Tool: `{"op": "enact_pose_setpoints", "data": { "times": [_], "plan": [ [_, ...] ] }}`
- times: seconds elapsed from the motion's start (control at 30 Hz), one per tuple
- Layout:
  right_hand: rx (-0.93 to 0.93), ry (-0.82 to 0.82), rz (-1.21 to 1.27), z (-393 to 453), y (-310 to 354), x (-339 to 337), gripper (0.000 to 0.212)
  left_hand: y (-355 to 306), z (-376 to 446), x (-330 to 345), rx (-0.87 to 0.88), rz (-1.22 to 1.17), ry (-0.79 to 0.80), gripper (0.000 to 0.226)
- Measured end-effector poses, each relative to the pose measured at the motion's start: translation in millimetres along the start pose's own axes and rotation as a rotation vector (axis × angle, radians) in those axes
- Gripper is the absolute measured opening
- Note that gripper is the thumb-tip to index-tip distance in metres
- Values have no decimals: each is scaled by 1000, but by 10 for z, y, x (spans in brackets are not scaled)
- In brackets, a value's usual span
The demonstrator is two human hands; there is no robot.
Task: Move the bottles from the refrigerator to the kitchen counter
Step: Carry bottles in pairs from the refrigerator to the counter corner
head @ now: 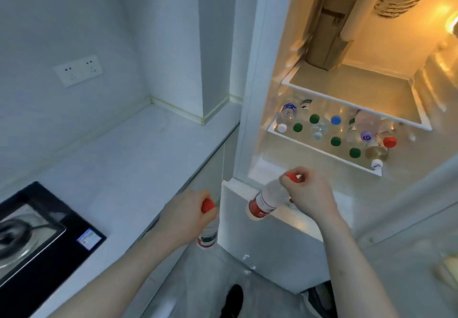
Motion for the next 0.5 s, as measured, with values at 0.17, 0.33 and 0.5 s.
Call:
{"op": "enact_pose_setpoints", "data": {
  "times": [0.17, 0.33, 0.5],
  "plan": [
    [-150, 318, -261, -485, 86, 840, 10, 516, -699, 96, -145, -46, 43, 11],
    [-400, 675, -434, -858, 515, 1472, 9, 902, -1196, -8, -269, -110, -39, 8],
    [-642, 812, -515, -1074, 982, 2080, 17, 1161, -1625, -131, -456, -137, -201, 9]
  ]
}}
Point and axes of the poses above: each hand's wrist, its own z-axis towards the middle knuckle, its own x-axis out of the palm, y = z × x, the point moved 5 cm from there along z, towards the middle knuckle, and after that the axes turned 10 degrees about x, right-handed, at the moved point
